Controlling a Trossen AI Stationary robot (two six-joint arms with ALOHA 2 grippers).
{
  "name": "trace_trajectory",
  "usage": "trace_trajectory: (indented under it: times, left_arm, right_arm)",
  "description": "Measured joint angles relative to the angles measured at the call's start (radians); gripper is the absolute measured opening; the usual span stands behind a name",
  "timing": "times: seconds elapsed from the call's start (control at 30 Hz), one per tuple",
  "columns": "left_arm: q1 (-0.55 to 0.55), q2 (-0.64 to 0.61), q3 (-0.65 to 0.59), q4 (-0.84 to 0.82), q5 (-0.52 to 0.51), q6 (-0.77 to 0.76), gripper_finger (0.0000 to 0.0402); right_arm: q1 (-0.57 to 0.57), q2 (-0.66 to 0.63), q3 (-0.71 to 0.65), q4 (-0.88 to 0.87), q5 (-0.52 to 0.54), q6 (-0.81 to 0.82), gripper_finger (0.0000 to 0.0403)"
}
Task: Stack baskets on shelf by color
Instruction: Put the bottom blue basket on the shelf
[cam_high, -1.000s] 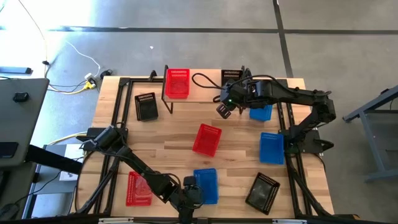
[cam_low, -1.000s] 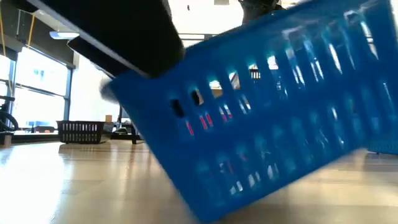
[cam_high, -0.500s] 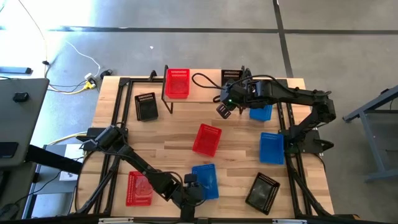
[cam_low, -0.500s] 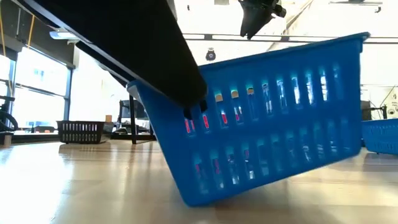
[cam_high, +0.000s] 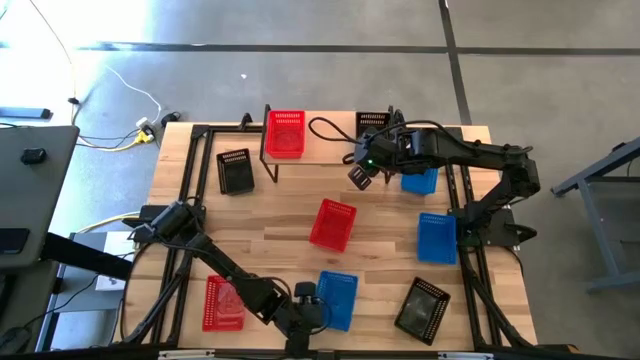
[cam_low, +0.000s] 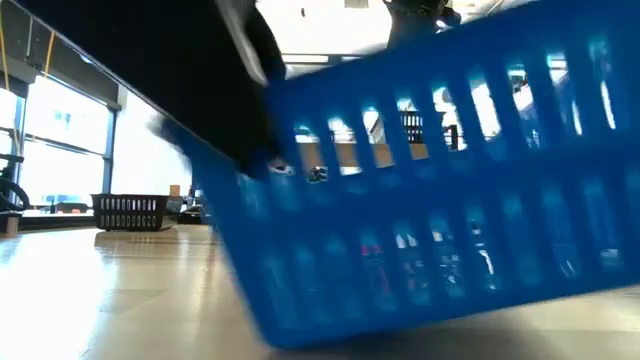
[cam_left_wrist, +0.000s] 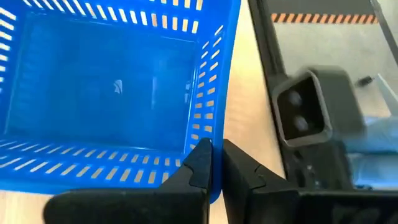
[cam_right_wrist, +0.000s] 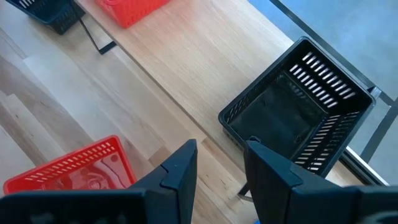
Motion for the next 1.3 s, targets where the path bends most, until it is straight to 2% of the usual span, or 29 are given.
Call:
trace_trajectory:
  times: [0.17,0.83,1.3]
  left_arm:
    - [-0.006,-0.050,0.000,-0.019,-0.009,0.030,0.0003]
    - [0.021,-0.255,0.000,-0.331,-0.124,0.106,0.0001]
    - [0.077,-0.429,0.002,-0.433,-0.207,0.223,0.0001]
  right_arm:
    - [0.000,0.000,0.000,0.001,0.000,0.003,0.0119]
    - [0.000,0.000,0.000,0.001,-0.002,0.008,0.0119]
    - [0.000,0.000,0.000,-0.012,0.021,0.039,0.0119]
